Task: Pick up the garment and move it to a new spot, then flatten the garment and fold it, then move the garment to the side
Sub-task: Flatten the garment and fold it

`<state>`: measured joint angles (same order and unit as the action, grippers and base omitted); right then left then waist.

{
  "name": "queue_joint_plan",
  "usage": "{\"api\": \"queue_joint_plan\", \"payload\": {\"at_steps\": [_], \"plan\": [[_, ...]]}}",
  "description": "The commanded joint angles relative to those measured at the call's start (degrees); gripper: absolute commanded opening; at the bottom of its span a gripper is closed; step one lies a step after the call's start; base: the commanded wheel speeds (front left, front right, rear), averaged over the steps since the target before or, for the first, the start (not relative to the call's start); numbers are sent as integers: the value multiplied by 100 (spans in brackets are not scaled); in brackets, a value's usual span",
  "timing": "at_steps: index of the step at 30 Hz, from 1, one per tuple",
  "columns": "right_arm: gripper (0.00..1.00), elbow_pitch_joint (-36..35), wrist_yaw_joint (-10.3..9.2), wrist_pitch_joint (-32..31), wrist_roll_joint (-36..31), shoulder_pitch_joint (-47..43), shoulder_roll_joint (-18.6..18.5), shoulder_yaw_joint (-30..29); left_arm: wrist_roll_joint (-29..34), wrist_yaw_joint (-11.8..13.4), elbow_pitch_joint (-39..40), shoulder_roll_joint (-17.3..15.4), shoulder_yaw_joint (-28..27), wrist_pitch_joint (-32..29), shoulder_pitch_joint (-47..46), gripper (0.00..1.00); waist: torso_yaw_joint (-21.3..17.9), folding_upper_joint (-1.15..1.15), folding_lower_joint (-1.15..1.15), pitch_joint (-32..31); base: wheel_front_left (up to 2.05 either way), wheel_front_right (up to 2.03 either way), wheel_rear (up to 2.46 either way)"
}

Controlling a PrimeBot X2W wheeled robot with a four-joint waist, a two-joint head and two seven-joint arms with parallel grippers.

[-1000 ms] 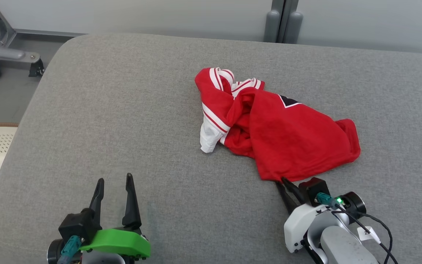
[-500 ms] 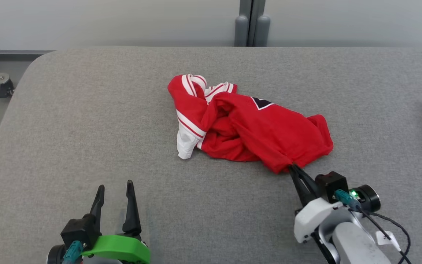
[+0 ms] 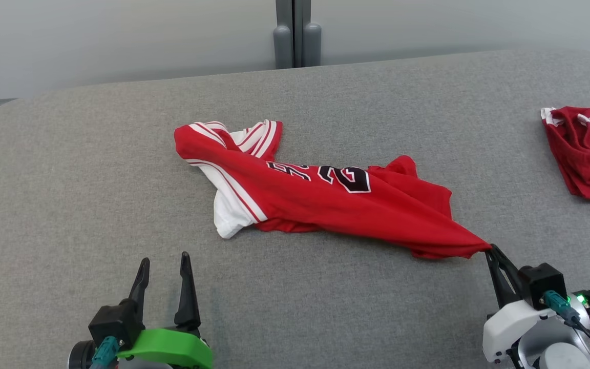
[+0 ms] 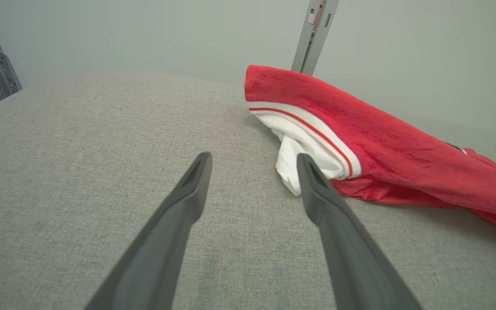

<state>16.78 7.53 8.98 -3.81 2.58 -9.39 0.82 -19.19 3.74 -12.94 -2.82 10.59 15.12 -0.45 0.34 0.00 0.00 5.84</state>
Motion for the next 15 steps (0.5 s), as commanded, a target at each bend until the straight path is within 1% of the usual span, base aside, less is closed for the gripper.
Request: {"api": "queue_joint_plan", "payload": {"at_steps": [1,2,3,8,12,15], "plan": [[49,1,-9,-102,-5,-119,65,-68,36,-30,-1,-15,-4,3,-51,100,-58,0,0,58,0,0,0],[86,2,-9,-113,3,-150,94,-95,33,-29,-5,-15,-1,3,-69,100,-66,0,0,63,0,0,0],[100,-15,-9,-81,31,-158,132,-160,33,-27,-11,-15,4,3,-88,100,-76,0,0,68,0,0,0],[100,-184,-9,146,160,-173,299,-406,79,-66,-77,-15,37,3,-144,100,-125,0,0,49,0,0,0],[100,-641,-9,469,182,14,428,-856,161,-137,-205,-15,149,3,-219,100,-177,0,0,15,0,0,0],[100,-1018,-9,583,124,118,534,-1111,301,-223,-481,-21,265,3,-380,100,-221,0,0,33,0,0,0]]}}
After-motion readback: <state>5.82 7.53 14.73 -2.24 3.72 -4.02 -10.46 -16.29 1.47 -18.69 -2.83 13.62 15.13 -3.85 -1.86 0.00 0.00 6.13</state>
